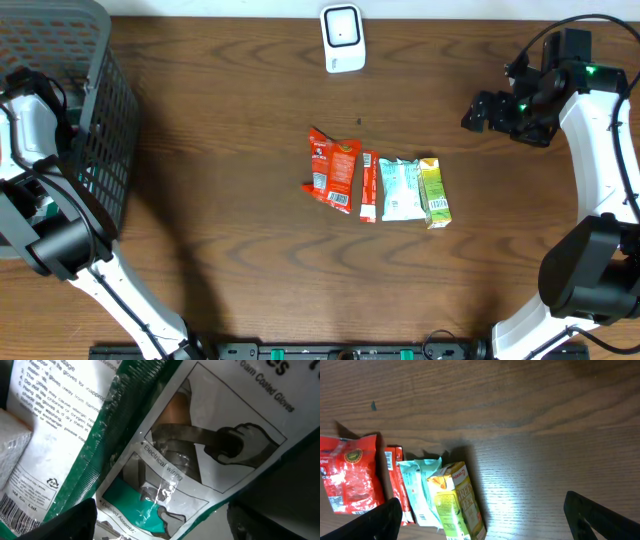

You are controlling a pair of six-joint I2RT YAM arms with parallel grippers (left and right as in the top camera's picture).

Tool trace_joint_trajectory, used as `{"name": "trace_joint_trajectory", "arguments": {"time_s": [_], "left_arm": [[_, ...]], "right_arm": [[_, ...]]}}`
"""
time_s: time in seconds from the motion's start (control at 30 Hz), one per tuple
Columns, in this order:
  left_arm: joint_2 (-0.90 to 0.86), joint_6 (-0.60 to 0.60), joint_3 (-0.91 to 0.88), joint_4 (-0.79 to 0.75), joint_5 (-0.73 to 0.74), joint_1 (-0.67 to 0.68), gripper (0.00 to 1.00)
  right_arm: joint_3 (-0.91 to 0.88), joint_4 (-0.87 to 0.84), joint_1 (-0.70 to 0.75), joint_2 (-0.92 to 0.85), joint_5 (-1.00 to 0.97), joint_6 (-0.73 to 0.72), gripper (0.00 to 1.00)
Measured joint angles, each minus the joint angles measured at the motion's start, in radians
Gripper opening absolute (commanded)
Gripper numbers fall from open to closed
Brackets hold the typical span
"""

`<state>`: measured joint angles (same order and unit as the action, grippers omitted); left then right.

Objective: Scan the item barcode
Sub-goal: 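Grasp the green-white 3M gloves pack in the basket with the left gripper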

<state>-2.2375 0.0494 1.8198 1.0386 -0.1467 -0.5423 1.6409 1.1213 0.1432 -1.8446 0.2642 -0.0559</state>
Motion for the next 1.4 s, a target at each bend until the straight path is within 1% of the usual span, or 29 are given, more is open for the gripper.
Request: {"name": "trace_joint_trajectory", "arguments": {"time_s": [0.07, 0.1, 0.27, 0.3, 0.33, 0.37, 0.5, 0.7, 0.8, 0.9, 1.03, 1.17, 1.2, 1.23, 1.27, 1.33, 1.4], "left_arm": [[0.003, 0.01, -0.008, -0.007, -0.003, -0.001, 0.7], [0.003, 0.02, -0.013, -0.011, -0.006, -0.003, 0.62], [0.02, 0.056, -0.051, -0.045, -0.009, -0.021, 0.52], [0.026, 0.06, -0.061, -0.057, -0.008, -0.026, 0.37], [0.029, 0.063, -0.07, -0.066, -0.002, -0.03, 0.1], [0.033, 0.067, -0.077, -0.075, 0.01, -0.033, 0.07], [0.033, 0.074, -0.081, -0.08, 0.045, -0.035, 0.07], [0.035, 0.077, -0.063, -0.05, 0.09, -0.045, 0.07], [0.063, 0.079, -0.063, -0.052, 0.119, -0.046, 0.07], [0.139, 0.081, -0.064, -0.075, 0.166, -0.045, 0.07], [0.289, 0.082, -0.06, -0.095, 0.232, -0.045, 0.07], [0.34, 0.088, -0.048, -0.1, 0.257, -0.045, 0.07], [0.339, 0.089, -0.048, -0.098, 0.261, -0.045, 0.09], [0.334, 0.088, -0.048, -0.097, 0.265, -0.045, 0.31], [0.327, 0.085, -0.048, -0.096, 0.268, -0.045, 0.51], [0.319, 0.09, -0.049, -0.096, 0.273, -0.045, 0.71], [0.318, 0.091, -0.06, -0.104, 0.275, -0.045, 0.79]], "right_arm": [[0.0, 0.0, 0.0, 0.0, 0.0, 0.0, 0.99], [0.0, 0.0, 0.0, 0.0, 0.0, 0.0, 0.99], [0.0, 0.0, 0.0, 0.0, 0.0, 0.0, 0.99], [0.0, 0.0, 0.0, 0.0, 0.0, 0.0, 0.99], [0.0, 0.0, 0.0, 0.0, 0.0, 0.0, 0.99], [0.0, 0.0, 0.0, 0.0, 0.0, 0.0, 0.99], [0.0, 0.0, 0.0, 0.0, 0.0, 0.0, 0.99], [0.0, 0.0, 0.0, 0.0, 0.0, 0.0, 0.99], [0.0, 0.0, 0.0, 0.0, 0.0, 0.0, 0.99], [0.0, 0.0, 0.0, 0.0, 0.0, 0.0, 0.99], [0.0, 0.0, 0.0, 0.0, 0.0, 0.0, 0.99], [0.0, 0.0, 0.0, 0.0, 0.0, 0.0, 0.99], [0.0, 0.0, 0.0, 0.0, 0.0, 0.0, 0.99], [0.0, 0.0, 0.0, 0.0, 0.0, 0.0, 0.99], [0.0, 0.0, 0.0, 0.0, 0.0, 0.0, 0.99], [0.0, 0.0, 0.0, 0.0, 0.0, 0.0, 0.99], [0.0, 0.0, 0.0, 0.0, 0.0, 0.0, 0.99]]}}
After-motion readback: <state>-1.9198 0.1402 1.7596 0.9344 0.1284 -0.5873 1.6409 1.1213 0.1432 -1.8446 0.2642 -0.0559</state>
